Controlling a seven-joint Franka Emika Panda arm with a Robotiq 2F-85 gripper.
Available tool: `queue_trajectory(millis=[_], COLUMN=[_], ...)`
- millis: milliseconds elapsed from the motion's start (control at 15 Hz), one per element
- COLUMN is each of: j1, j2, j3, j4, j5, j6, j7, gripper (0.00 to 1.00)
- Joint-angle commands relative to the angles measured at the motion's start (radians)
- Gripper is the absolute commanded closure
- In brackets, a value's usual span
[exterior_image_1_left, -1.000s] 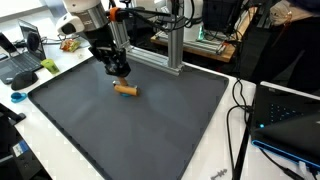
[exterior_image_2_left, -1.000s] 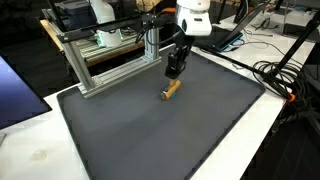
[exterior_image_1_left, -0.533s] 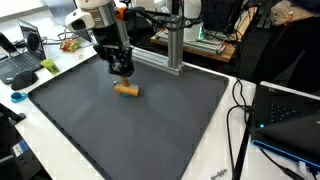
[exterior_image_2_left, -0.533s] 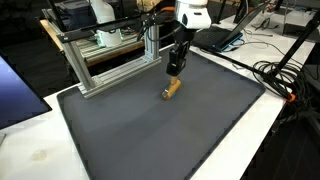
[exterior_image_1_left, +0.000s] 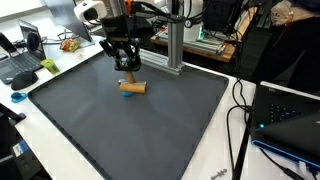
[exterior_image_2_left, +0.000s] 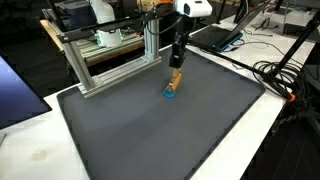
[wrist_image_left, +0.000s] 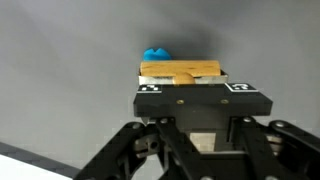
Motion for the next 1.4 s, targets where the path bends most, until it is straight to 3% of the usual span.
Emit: queue_trajectory(millis=[0,400,667,733,1000,1067,1133,1333], j1=[-0.027,-0.011,-0.007,-0.002,-0.003,-0.003,0.013,0.017], j2=[-0.102,-0.139,-0.101,-0.13,-0.111,-0.108,-0.115,-0.097], j3=[0.03,0.011,0.01,0.004,0.004,0.005,0.004,0.018], j4=[-0.045,0.086,0.203,0.126,0.171,0.172,0.161,0.168], j5=[0.021,-0.035,-0.068,-0.041,-0.046,-0.046,-0.09,-0.112], j6=[-0.07,-0.369,-0.465,-0.414,-0.429,-0.429,-0.416,-0.374], j7=[-0.208,-0.506,-0.711,-0.621,-0.687,-0.69,-0.65,-0.756], gripper=[0.78,0.78,0.78,0.53,0.53,0.78,0.78,0.78])
